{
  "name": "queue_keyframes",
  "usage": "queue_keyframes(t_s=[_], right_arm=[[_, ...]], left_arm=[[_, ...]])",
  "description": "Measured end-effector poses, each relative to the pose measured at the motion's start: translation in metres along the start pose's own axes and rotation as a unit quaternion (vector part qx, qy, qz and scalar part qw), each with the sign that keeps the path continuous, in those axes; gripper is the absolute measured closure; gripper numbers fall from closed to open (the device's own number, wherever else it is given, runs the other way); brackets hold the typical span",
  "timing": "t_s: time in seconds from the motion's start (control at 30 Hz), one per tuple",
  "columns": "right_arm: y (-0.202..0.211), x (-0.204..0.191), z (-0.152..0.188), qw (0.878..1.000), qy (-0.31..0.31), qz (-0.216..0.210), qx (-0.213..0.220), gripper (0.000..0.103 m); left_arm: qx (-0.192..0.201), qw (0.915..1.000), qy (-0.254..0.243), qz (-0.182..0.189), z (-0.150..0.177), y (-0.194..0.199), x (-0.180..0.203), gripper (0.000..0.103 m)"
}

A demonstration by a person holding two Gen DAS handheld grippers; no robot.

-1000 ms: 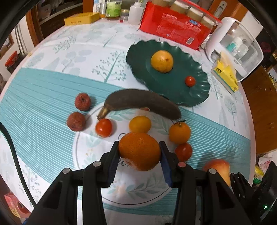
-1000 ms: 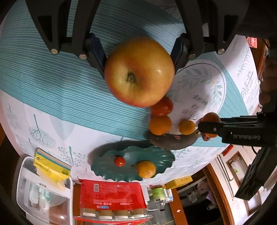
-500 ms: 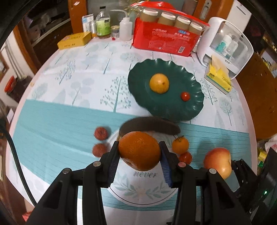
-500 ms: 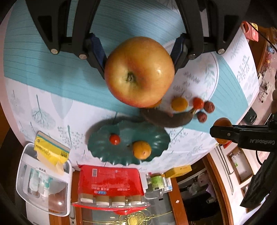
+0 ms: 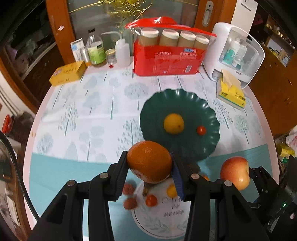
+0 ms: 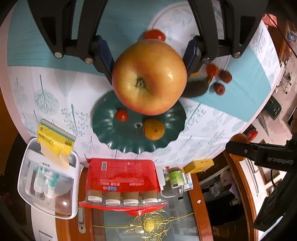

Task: Organize fruits
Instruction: 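Lift and carry the apple and orange toward the green plate with both tools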

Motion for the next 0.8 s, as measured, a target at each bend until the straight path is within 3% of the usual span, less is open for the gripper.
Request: queue_keyframes(t_s=[0.37,0.8], right_arm=[[-0.022,-0.005,-0.043,0.999,-0.023,0.02,0.013,0.037],[-0.068,0.001,-0.061,0.998,-0.062,-0.001,-0.027,0.037]], left_arm=[[0.007,0.9993,-0.037,0.008,-0.066,-0.02,-0.007,0.06],[-0.018,0.9967,-0.025,0.075,-0.098,-0.094,-0.005,0.06]])
Point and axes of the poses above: each gripper's, at about its wrist camera, not at the fingertips, and y roughly against the way its jaws point, x to its right, z to its underside, the point moved 5 cm from there along -y, roughly the way its jaws point, and after that the axes turned 15 degrees about -x, right-handed, at the moved point
